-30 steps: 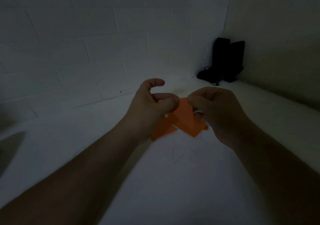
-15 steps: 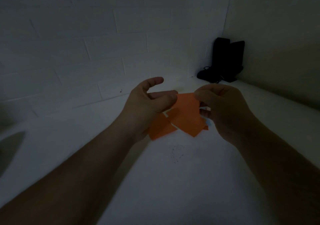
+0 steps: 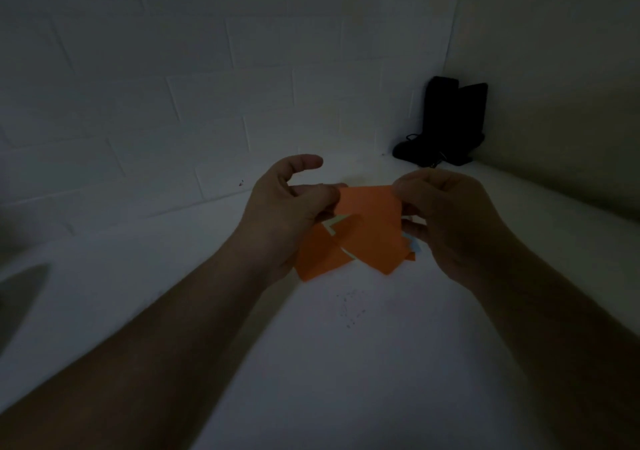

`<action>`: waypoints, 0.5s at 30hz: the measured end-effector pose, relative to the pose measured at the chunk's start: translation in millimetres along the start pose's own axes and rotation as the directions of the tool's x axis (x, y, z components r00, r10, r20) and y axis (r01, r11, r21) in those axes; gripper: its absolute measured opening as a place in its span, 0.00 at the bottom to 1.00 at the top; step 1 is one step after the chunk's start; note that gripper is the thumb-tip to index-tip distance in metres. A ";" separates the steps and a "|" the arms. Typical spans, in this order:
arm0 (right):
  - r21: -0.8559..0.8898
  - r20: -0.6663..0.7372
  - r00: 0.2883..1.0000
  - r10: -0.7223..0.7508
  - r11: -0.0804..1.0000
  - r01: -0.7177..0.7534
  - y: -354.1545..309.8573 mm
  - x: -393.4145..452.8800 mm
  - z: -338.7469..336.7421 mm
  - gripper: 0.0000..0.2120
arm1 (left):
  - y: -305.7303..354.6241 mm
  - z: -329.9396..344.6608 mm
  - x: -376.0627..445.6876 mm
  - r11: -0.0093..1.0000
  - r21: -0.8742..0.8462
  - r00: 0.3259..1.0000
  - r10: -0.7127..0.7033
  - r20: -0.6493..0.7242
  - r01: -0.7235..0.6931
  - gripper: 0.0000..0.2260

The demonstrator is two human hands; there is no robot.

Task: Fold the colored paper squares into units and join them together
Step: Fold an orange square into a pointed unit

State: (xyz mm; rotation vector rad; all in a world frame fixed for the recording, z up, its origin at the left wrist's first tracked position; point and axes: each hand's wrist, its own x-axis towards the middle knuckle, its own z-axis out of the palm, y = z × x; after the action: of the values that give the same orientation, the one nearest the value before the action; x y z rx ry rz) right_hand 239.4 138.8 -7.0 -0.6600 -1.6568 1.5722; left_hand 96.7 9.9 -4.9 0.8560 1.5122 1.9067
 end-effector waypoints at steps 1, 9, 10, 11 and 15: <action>-0.001 0.004 1.000 -0.003 1.000 0.003 -0.1 -0.6 0.9 0.08 | -0.5 -0.2 0.3 1.000 0.006 1.000 0.012 -0.012 -0.012 0.17; 0.018 0.010 1.000 0.000 1.000 0.000 0.8 -0.6 -0.4 0.10 | -6.8 -0.6 1.6 0.998 0.040 0.999 0.045 -0.002 -0.045 0.17; 0.016 0.011 1.000 0.002 1.000 -0.002 0.6 -0.8 -0.6 0.10 | -6.9 -0.6 2.0 0.998 0.040 0.999 0.048 0.001 -0.048 0.17; 0.012 0.014 1.000 0.002 1.000 -0.002 0.4 -0.7 -0.8 0.10 | -6.9 -0.9 2.1 0.998 0.041 0.999 0.053 0.002 -0.053 0.17; -0.005 0.012 1.000 0.013 1.000 -0.013 0.1 -0.9 -0.3 0.10 | -3.3 -1.2 0.3 0.999 -0.005 0.999 0.053 0.013 -0.052 0.16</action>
State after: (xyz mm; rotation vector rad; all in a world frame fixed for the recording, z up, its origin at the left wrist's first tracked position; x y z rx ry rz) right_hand 240.2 138.3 -7.3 -0.6671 -1.6690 1.5845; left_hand 95.7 10.1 -8.3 0.9129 1.4902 1.9376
